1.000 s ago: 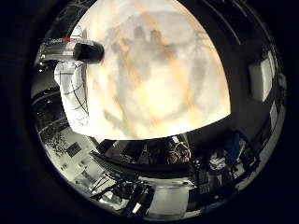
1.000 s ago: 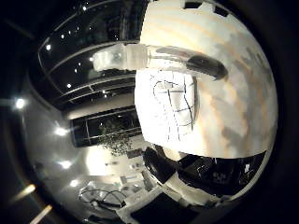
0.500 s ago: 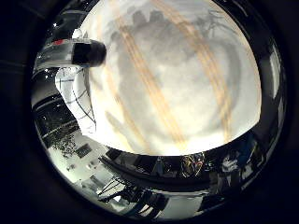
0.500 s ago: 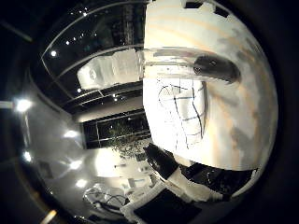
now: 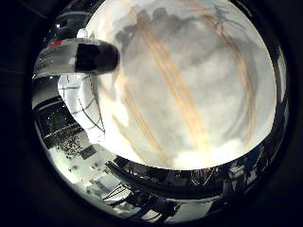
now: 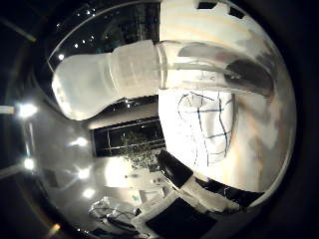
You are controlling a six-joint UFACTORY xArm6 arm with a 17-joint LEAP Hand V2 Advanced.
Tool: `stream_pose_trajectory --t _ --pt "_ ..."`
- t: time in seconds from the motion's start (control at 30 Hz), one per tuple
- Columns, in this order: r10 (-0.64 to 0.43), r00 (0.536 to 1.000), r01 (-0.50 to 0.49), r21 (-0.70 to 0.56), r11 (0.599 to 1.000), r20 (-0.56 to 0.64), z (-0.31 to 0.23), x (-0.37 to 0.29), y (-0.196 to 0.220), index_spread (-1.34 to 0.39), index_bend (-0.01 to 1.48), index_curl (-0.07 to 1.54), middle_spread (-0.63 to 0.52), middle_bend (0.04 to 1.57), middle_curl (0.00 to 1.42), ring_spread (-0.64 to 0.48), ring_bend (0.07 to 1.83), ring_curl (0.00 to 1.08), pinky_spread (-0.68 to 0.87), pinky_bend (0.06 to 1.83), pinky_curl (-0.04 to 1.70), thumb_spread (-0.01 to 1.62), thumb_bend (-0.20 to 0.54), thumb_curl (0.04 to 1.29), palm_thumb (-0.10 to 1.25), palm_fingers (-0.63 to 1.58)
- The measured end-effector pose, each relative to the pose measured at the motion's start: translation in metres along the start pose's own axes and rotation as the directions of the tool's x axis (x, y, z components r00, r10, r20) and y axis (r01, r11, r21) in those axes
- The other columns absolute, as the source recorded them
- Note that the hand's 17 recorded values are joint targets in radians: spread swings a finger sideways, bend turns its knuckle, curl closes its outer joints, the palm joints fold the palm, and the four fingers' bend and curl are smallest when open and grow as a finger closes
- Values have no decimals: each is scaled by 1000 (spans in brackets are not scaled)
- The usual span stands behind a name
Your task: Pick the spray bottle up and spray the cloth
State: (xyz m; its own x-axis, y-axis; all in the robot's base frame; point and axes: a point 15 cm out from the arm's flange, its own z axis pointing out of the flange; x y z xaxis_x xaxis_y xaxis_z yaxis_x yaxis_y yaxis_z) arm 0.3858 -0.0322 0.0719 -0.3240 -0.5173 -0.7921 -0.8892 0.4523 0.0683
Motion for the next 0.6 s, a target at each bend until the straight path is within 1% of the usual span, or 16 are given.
stream_pose_trajectory --t 0.07,0.13,0.2,0.27,0.3,0.33,0.37,0.4,0.43,0.47,0.53,0.57,0.6 --pt "-4 1000 4 5 1000 12 4 -3 -4 -137 151 251 164 281 344 208 413 263 373 401 301 1027 -21 318 523 137" --pt "-2 999 2 16 1000 32 11 -6 -8 -133 159 255 143 301 348 199 435 263 358 395 294 1028 -16 323 548 210" --pt "-6 998 3 34 999 62 19 -10 -14 -133 167 263 107 325 356 156 497 276 313 405 291 1027 -10 334 608 334" --pt "-19 995 14 52 999 100 27 -17 -22 -149 165 267 69 390 377 106 579 293 244 407 281 1019 -12 347 660 470" --pt "-28 992 21 55 998 127 33 -23 -26 -173 184 277 32 449 397 60 668 311 187 409 267 1013 -8 359 708 627" --pt "-32 987 24 55 998 155 39 -28 -29 -193 197 289 11 486 413 37 715 326 156 432 266 1012 -5 367 740 729" --pt "-39 982 30 54 998 187 46 -34 -32 -213 200 305 -11 512 428 -1 760 344 107 473 266 1010 -9 374 766 809" --pt "-44 976 34 51 998 212 52 -38 -34 -234 218 321 -36 554 448 -38 800 357 47 541 273 1007 -8 383 799 967" --pt "-46 970 36 47 998 237 58 -43 -35 -252 229 338 -52 594 468 -70 828 372 -21 606 283 1003 -13 389 816 1080" --pt "-47 965 36 46 998 257 63 -46 -36 -269 279 376 -65 640 493 -100 867 398 -86 668 309 999 -12 395 843 1171" --pt "-46 958 37 36 999 284 71 -50 -34 -290 446 461 -80 781 548 -135 939 437 -204 801 358 989 -12 410 885 1325" --pt "-58 952 51 33 998 301 75 -54 -35 -288 503 493 -79 838 565 -141 968 448 -232 840 376 986 -14 413 897 1328" --pt "-71 946 64 32 997 317 78 -57 -37 -275 591 536 -72 904 584 -144 1038 472 -252 905 406 986 -12 420 914 1397"
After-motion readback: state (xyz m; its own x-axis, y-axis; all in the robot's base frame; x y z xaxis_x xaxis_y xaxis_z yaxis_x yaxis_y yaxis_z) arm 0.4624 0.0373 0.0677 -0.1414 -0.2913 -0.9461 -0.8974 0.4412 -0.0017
